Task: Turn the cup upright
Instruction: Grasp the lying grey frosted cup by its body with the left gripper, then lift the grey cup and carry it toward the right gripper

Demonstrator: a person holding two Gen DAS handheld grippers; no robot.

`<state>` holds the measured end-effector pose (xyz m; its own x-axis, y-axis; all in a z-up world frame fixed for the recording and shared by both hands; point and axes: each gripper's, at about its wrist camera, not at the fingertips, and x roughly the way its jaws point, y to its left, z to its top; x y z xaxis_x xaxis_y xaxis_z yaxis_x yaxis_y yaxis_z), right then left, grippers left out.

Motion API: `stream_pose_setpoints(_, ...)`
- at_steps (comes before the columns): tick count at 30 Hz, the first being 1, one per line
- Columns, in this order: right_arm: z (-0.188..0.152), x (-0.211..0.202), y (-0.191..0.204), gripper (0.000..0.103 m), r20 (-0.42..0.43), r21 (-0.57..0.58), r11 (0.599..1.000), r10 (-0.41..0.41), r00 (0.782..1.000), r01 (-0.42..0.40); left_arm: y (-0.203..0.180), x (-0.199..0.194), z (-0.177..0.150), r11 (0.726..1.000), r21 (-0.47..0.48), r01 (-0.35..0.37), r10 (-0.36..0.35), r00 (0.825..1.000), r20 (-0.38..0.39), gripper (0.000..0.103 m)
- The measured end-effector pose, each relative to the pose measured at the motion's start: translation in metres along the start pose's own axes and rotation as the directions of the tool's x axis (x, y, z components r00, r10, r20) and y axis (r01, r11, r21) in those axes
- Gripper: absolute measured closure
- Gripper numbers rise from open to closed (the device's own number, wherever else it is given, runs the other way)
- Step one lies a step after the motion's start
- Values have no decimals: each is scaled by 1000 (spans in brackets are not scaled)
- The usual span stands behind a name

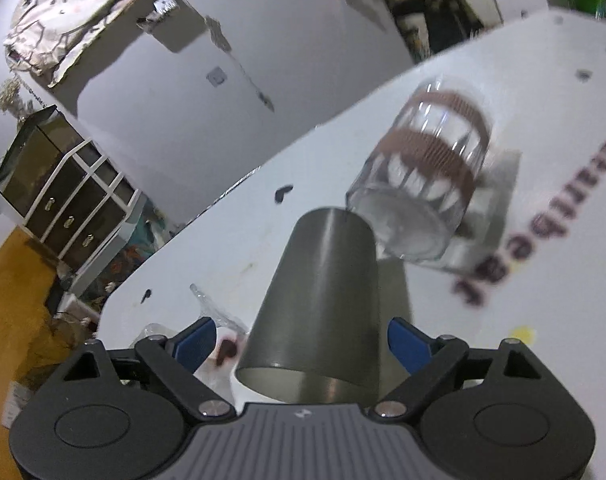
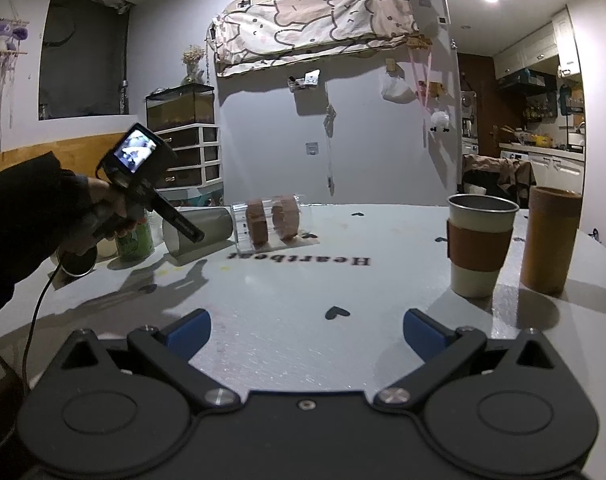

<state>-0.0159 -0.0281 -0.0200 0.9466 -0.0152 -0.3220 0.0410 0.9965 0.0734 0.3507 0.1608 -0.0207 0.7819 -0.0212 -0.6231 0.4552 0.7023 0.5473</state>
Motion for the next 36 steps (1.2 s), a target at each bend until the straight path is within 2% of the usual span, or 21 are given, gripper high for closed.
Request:
stream_pose_setpoints(1, -1, 0, -2, 0, 0, 3, 1000, -1, 1000, 1, 1, 4, 2, 1000, -1, -8, 8, 1000, -16, 13)
stream_pose_setpoints(3, -2, 0, -4, 0, 2, 12, 1000, -1, 1000, 1, 5, 6, 2, 1000, -22, -3, 2, 999, -41, 24)
stream_pose_setpoints(8, -5, -2, -10, 0, 5, 32, 999, 0, 1000, 0, -2, -6, -3, 1000, 9, -11, 12, 999, -41, 25)
stream_pose_setpoints(11, -5, -4, -12, 0, 15, 38, 999, 4, 1000, -5, -15, -30, -15, 999, 42, 27, -27, 1000, -10, 25)
stream_pose_setpoints(16, -4, -5, -15, 0, 22, 52, 999, 2, 1000, -3, -55, -92, -39, 983, 175, 65, -76, 995, 61, 25)
stream_pose_setpoints(20, -4, -5, -15, 0, 20, 58, 998, 7, 1000, -8, -93, -148, -57, 954, 284, 95, -137, 982, 131, 25)
stream_pose_setpoints(24, -2, -2, -14, 0, 8, 67, 998, 13, 1000, -14, -126, -200, -81, 909, 404, 107, -195, 964, 184, 25)
stream_pose_setpoints(28, 3, 10, -13, 0, -22, 95, 995, 42, 999, -39, -139, -226, -99, 878, 460, 134, -253, 945, 208, 25)
stream_pose_setpoints(33, 20, 46, -8, 0, -92, 140, 986, 100, 991, -87, -142, -231, -106, 878, 458, 141, -269, 936, 228, 25)
stream_pose_setpoints(36, 34, 72, 4, 0, -126, 100, 990, 116, 985, -104, -141, -229, -107, 890, 431, 147, -270, 932, 241, 23)
